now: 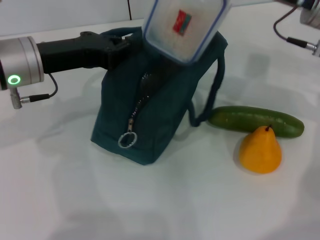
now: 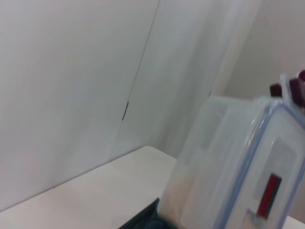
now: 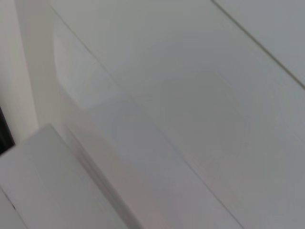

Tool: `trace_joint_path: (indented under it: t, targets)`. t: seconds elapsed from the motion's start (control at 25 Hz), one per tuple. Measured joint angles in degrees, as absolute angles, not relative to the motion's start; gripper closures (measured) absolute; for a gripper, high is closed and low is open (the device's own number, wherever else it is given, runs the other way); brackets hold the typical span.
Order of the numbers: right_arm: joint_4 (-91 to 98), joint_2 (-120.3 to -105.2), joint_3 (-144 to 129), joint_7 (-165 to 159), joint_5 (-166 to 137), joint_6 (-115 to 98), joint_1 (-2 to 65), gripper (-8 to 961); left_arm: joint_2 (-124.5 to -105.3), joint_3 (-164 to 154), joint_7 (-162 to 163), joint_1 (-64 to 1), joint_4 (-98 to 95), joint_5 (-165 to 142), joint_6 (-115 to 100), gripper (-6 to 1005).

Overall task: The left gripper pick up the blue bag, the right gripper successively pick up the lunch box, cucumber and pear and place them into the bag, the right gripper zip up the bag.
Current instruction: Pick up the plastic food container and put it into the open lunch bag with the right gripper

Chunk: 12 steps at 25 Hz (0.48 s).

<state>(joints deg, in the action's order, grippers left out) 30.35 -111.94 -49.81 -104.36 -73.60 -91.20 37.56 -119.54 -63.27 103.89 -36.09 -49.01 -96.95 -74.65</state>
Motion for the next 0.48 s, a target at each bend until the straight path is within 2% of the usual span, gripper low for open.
trace_joint_path:
  t: [0.48]
  targets:
    - [30.71,-113.70,-51.24,-101.98,-79.76,-88.43,37.95,857,-119.52,-63.40,103.25,-36.37,-47.80,-97.11,-73.10,946]
